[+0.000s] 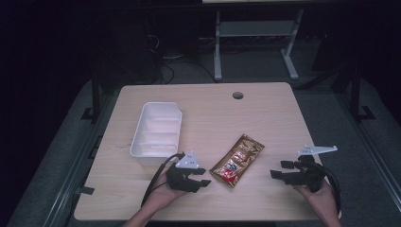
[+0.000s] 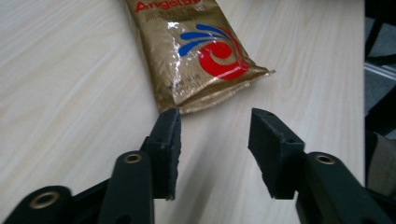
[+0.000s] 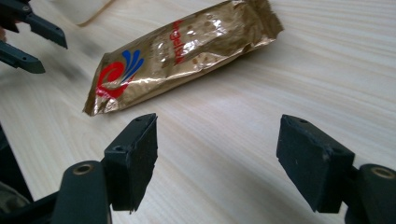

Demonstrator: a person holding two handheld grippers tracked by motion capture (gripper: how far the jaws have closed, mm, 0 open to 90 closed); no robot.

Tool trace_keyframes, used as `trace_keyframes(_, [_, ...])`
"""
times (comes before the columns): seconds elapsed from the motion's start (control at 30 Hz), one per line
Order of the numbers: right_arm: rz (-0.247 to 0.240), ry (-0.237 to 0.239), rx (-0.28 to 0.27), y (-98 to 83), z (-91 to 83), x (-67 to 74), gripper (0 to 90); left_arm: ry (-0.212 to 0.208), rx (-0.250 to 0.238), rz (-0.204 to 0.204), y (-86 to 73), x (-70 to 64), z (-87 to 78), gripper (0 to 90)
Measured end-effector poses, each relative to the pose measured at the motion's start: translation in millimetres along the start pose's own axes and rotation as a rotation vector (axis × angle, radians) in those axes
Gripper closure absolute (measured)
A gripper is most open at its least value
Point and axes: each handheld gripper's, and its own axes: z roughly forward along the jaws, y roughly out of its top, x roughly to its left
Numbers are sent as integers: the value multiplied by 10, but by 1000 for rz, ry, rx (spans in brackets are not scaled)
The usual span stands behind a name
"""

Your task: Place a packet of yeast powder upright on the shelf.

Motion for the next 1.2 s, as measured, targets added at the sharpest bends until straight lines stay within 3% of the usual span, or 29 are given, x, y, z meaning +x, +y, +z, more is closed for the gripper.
trace_keyframes(0.17, [28,13,-4,107,34,-47,274,-9,15,-10,111,51,124,668])
trace_keyframes(0.3, [29,13,-7,235,72,-80,273,-2,49,-10,210,80,230,745])
trace_keyframes(0.47, [65,34,-14,427,152,-161,264,13,79,-2,343,97,340,820])
trace_keyframes(0.57, [73,33,-3,525,221,-197,263,14,83,-13,403,113,403,827])
trace_keyframes(0.67, [91,33,8,603,287,-231,265,21,104,-1,462,113,462,835])
trace_keyframes(0.8, [106,38,38,680,405,-269,269,42,97,5,529,104,510,851])
trace_keyframes(0.93, [117,34,66,693,544,-304,272,43,135,15,531,88,594,851])
trace_keyframes(1.2, [144,45,125,632,742,-345,292,34,130,7,515,97,614,854])
